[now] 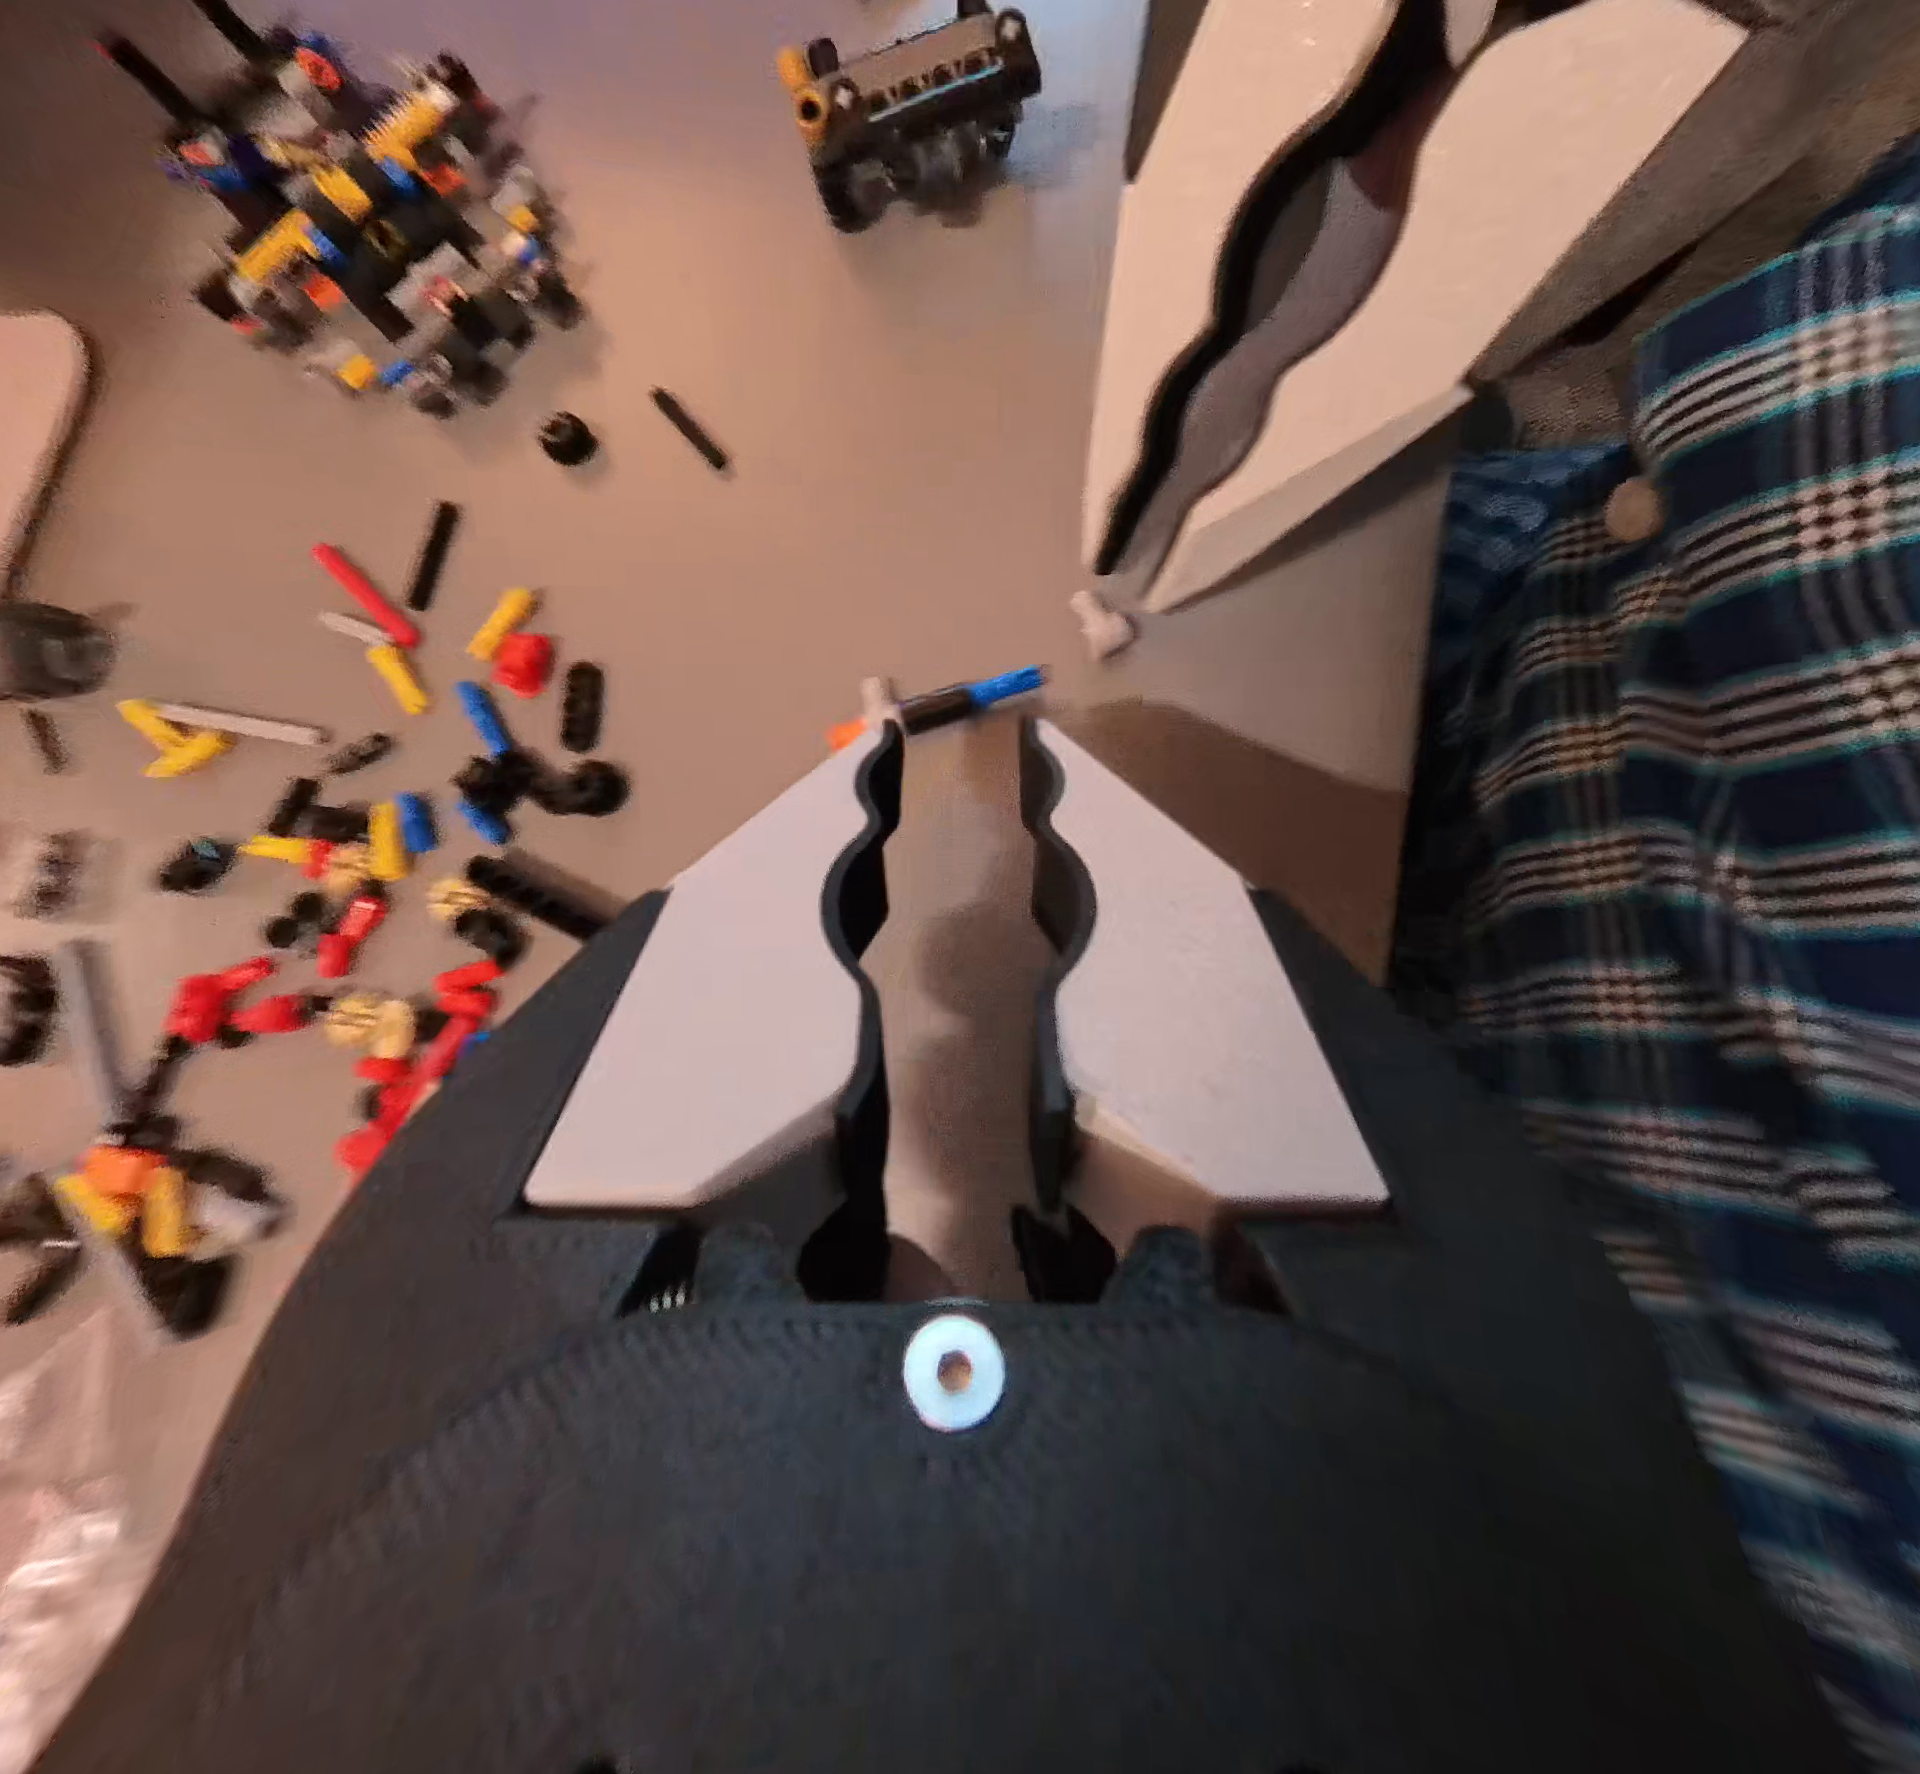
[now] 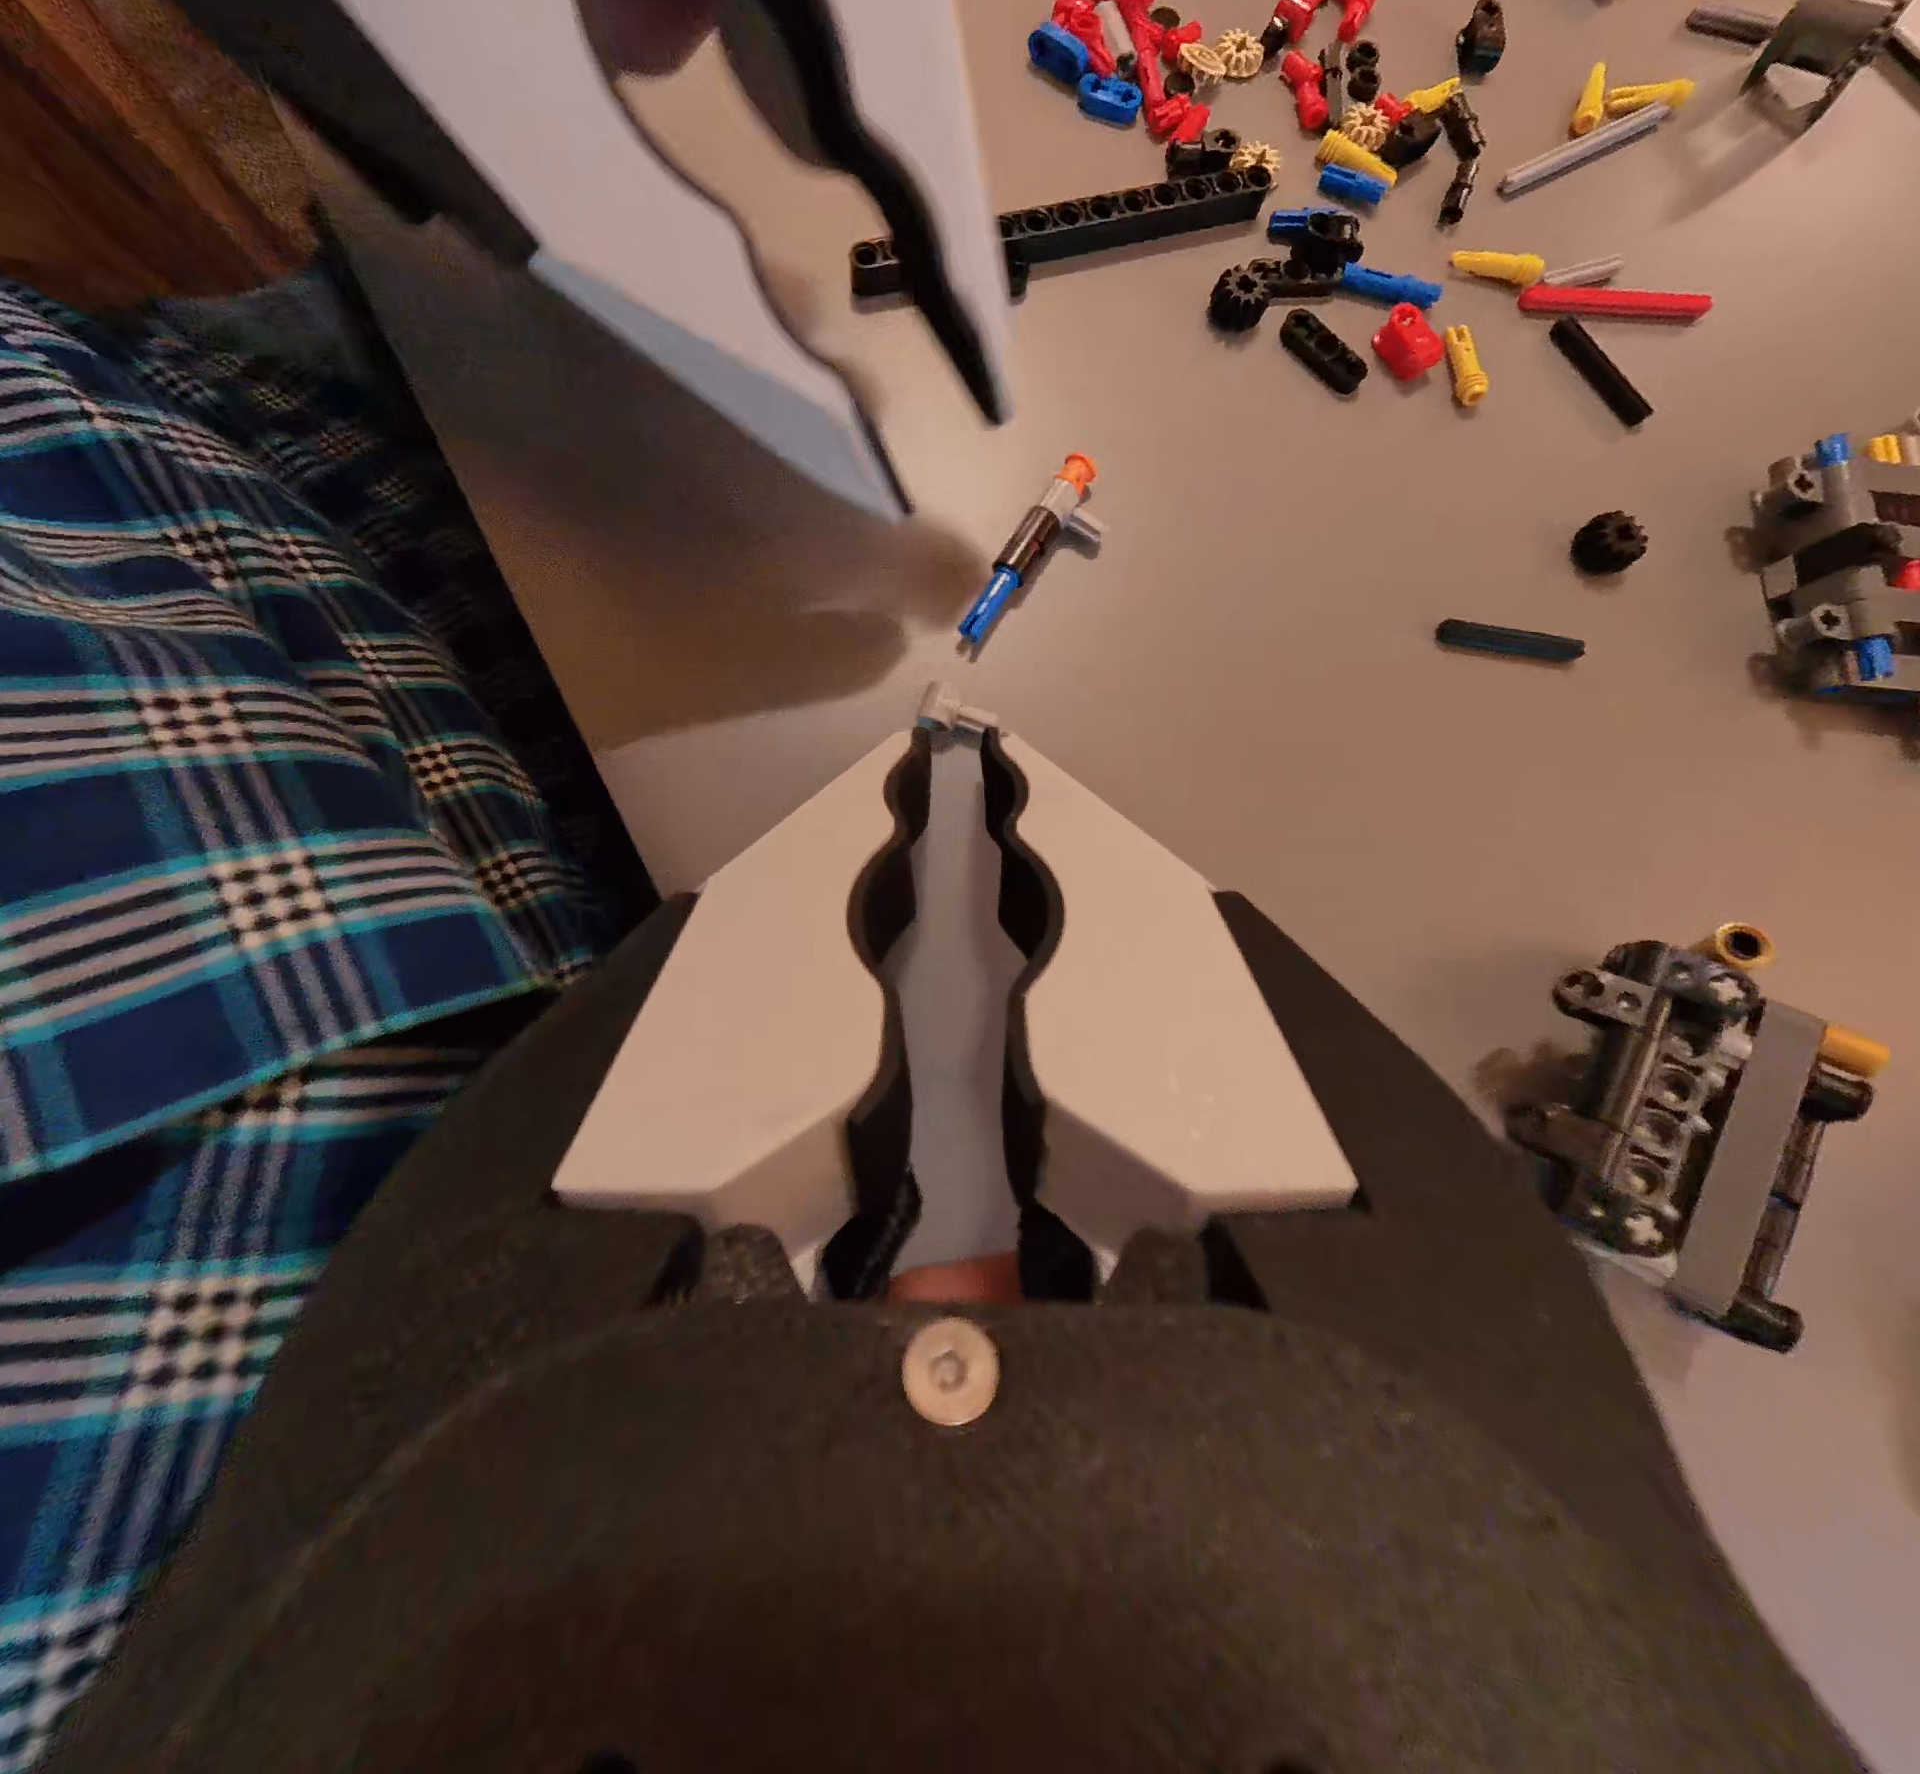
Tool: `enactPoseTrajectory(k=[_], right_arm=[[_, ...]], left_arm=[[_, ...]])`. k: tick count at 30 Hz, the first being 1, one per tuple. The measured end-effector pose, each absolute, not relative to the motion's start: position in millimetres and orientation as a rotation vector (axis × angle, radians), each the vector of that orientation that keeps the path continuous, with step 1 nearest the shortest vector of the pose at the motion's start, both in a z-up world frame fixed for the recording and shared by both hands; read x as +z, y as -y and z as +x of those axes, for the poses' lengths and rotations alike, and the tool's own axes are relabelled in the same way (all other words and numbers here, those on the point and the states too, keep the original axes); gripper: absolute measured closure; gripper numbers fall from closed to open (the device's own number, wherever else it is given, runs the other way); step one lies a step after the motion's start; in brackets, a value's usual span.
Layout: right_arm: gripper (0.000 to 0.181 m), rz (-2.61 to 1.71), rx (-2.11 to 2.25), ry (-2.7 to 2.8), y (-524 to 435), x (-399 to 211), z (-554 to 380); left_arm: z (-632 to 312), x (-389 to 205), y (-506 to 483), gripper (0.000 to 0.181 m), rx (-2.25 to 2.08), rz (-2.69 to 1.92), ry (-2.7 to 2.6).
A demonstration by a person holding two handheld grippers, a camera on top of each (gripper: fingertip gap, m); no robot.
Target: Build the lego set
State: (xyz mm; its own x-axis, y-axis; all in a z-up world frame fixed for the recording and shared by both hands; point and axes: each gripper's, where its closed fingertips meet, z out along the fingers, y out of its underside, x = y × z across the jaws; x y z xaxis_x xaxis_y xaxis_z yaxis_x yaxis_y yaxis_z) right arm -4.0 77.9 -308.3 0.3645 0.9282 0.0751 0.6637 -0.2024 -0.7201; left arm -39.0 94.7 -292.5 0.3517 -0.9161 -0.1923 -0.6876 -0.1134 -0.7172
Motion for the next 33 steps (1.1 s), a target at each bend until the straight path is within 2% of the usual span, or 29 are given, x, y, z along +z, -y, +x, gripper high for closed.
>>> enactPoseTrajectory(k=[1, 5, 10, 17, 23, 33], right_arm=[[0.17, -1.956, 0.506, 1.377, -75.4, -308.9, -5.2], [0.162, -1.988, 0.488, 1.295, -77.2, -307.1, -9.9], [0.168, -2.011, 0.426, 1.253, -83.5, -313.3, -10.3], [0.169, -2.015, 0.435, 1.247, -87.6, -313.6, -11.9], [0.168, -2.017, 0.415, 1.247, -93.3, -312.7, -9.0], [0.171, -1.99, 0.379, 1.268, -94.0, -309.6, -8.9]], left_arm=[[-41.9, -290.5, -100.9, 0.16, -0.325, -1.823, -1.45], [-38.8, -295.8, -113.5, 0.155, -0.196, -1.676, -1.672], [-32.5, -305.6, -114.7, 0.161, -0.235, -1.577, -1.833], [-29.6, -312.6, -113.3, 0.172, -0.256, -1.563, -1.863], [-28.6, -308.1, -112.0, 0.167, -0.257, -1.539, -1.856], [-21.3, -313.7, -107.4, 0.173, -0.251, -1.459, -1.923]])
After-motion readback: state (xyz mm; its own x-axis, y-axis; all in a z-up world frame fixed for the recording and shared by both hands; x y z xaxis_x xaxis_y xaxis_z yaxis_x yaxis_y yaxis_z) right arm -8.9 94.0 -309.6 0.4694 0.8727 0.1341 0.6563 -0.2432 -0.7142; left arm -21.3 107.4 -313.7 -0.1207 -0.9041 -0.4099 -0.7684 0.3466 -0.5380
